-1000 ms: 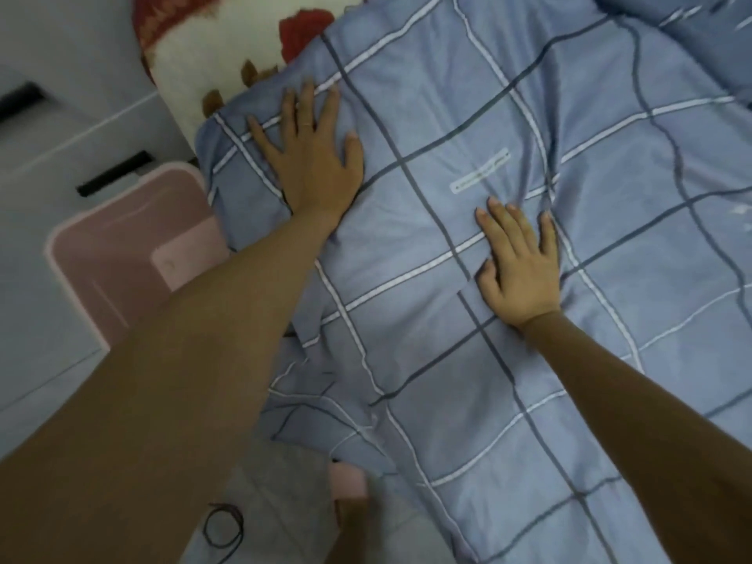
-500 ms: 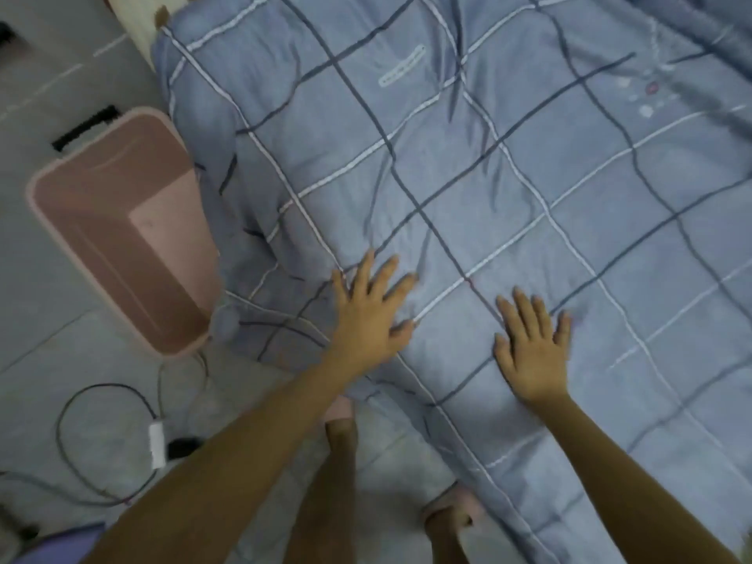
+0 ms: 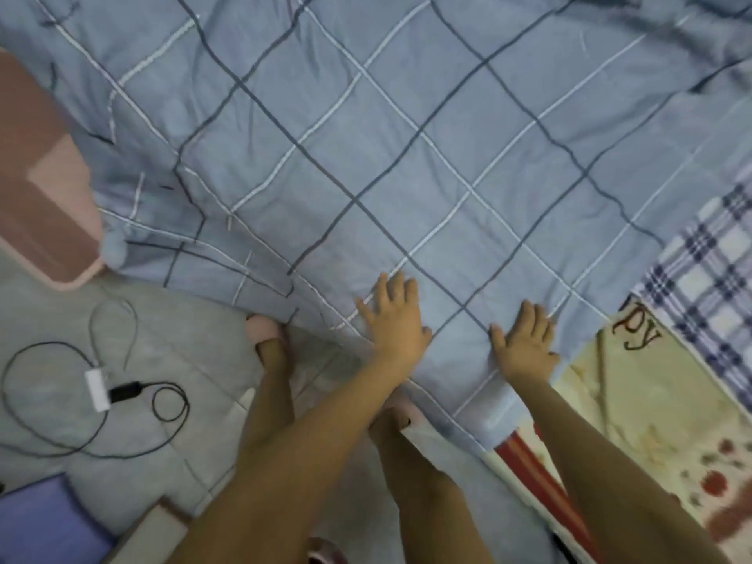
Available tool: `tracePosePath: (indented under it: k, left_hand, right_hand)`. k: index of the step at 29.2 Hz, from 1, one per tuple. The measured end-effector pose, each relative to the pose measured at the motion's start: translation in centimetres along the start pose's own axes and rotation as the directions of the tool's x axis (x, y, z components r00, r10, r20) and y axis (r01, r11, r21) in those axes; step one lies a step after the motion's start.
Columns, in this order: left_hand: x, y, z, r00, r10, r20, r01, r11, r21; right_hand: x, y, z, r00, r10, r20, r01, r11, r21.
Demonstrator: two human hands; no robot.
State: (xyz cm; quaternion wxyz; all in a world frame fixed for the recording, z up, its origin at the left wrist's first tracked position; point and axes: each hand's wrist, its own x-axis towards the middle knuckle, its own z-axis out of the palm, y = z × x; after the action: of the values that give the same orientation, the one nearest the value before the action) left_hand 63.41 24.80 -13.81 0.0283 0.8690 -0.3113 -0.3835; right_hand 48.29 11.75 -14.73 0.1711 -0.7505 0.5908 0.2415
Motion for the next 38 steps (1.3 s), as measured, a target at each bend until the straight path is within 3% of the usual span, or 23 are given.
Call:
tracePosePath:
  k: [3, 6, 7, 12, 15, 19, 25, 29, 33, 38]
  left_hand:
    - [0.3, 2.5, 0.4, 0.982, -0.094, -0.166, 0.12, 0.98, 0.159]
    - [1.4, 4.7, 0.0, 0.992, -0.077, -0.099, 0.097, 0.972, 0.213]
    - [1.7, 5.0, -0.1, 0.994, -0.07, -0.081, 0.087, 0.97, 0.229]
    - [2.6, 5.1, 0.2, 0.999, -0.042, -0.032, 0.048, 0.98, 0.191]
    - [2.5, 4.7, 0.8, 0.992, -0.086, -0.091, 0.097, 0.988, 0.124]
    - [1.5, 5.3, 1.1, 0.983, -0.114, -0.148, 0.121, 0.992, 0.042]
    - [1.3, 5.9, 1.5, 0.981, -0.042, -0.188, 0.079, 0.978, 0.194]
    - [1.1, 6.4, 1.8, 0.989, 0.078, -0.124, -0.019, 0.909, 0.416]
    - [1.9, 6.3, 1.1, 0.981, 0.179, -0.08, -0.118, 0.864, 0.49]
    - [2.2, 7.1, 0.9, 0.964, 0.267, -0.006, -0.224, 0.822, 0.523]
  right_hand:
    - [1.4, 1.6, -0.7, 0.989, -0.028, -0.148, 0.053, 0.985, 0.162]
    - [3.5, 4.6, -1.6, 0.961, 0.136, -0.242, 0.004, 0.865, 0.501]
    - [4.2, 5.3, -1.5, 0.96, 0.156, -0.233, -0.009, 0.848, 0.53]
    - [6.2, 7.3, -0.3, 0.964, 0.106, -0.245, 0.042, 0.847, 0.53]
    - [5.5, 7.0, -0.2, 0.934, 0.138, -0.331, 0.101, 0.784, 0.613]
    - [5.0, 7.2, -0.9, 0.931, 0.138, -0.338, 0.152, 0.695, 0.703]
    - [5.4, 8.5, -1.6, 0.96, 0.09, -0.265, 0.15, 0.633, 0.76]
    - [5.5, 9.1, -2.0, 0.969, 0.099, -0.226, 0.119, 0.614, 0.781]
    - [5.5, 9.5, -2.2, 0.968, 0.086, -0.237, 0.143, 0.589, 0.796]
    - [5.0, 9.8, -2.7, 0.962, 0.101, -0.255, 0.118, 0.687, 0.717]
